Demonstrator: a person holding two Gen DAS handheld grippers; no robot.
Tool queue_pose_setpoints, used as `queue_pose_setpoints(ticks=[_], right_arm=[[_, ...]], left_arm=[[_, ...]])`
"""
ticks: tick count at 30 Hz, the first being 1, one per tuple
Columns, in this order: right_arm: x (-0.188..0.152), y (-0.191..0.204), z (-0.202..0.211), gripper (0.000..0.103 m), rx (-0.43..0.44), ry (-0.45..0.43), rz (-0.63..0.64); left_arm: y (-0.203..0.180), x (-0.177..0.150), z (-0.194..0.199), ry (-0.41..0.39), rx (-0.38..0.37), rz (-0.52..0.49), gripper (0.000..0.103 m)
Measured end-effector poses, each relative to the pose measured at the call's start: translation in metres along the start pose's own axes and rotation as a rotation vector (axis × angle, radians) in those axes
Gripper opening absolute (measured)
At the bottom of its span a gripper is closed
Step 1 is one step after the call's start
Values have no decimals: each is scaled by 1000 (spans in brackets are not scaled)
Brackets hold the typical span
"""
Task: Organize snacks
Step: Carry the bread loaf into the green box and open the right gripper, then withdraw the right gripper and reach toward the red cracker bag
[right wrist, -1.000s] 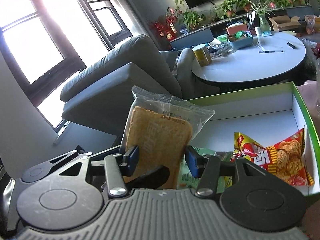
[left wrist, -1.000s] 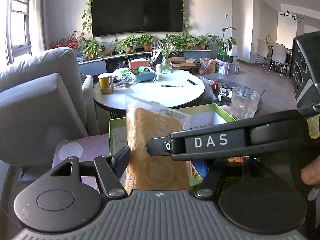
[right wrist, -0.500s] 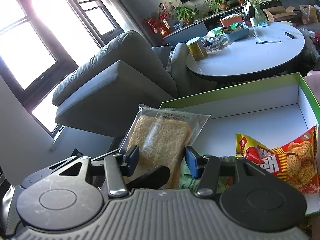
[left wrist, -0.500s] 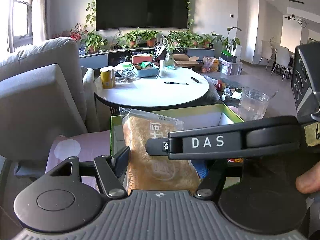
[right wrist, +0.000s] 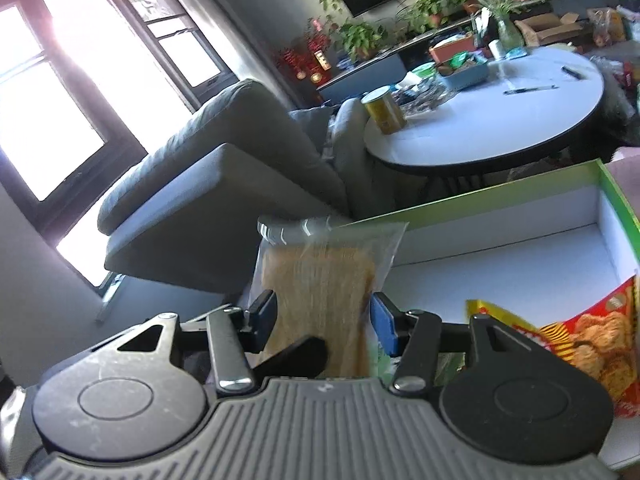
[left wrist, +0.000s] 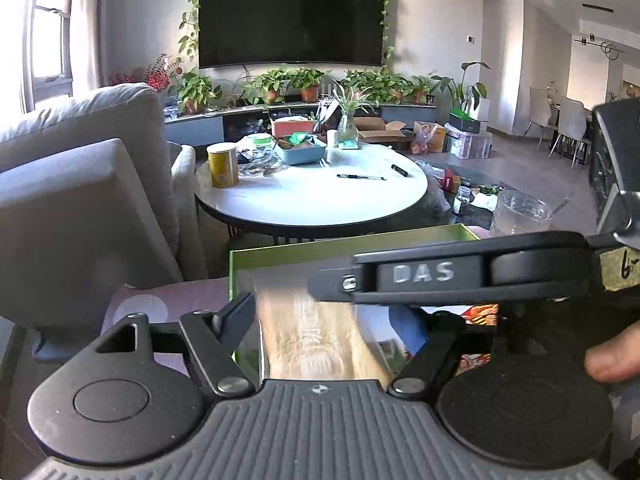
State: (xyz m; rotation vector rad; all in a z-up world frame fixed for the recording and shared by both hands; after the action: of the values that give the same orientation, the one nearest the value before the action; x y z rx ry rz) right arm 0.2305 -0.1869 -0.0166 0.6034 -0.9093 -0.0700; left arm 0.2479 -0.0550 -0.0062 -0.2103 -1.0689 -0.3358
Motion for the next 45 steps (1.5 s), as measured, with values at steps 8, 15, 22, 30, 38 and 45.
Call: queue_pose_setpoints(ticks=[8,15,22,30,38,45], right_arm=[[-3,-16,23,41,-37,-33,-4],[-8,-18,52,43,-50,-45,45],[-28,-19,76,45,-55,-19,97],[-50,-26,106,52,-70,16,151],[-70,-50,131,53,-97,53,107],[-83,-63,151,53,-126,75,95]], left_arm=[[-2,-9,14,-1,9,-32,77],[-7,-22,37,-6,2,-38,82],[-26,-41,62,-3,-42,-44,84],[-56,-63,85,25,-90,-53,89],[-88,-81,101,54,-140,-58,90],[-115,-98,112,85,-183,-89,90]])
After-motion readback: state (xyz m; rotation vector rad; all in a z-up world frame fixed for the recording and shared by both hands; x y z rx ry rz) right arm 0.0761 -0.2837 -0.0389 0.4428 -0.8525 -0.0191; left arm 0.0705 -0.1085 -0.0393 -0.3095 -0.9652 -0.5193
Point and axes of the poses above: each gripper's, at about its wrist camera, not at the fingertips, and z roughly against the way its jaws point, y to its left, x to its top, the point moved 5 cm from there along -z, roughly the way its jaws point, and after that the axes turned 3 degrees about -y, right-handed, at the moved point
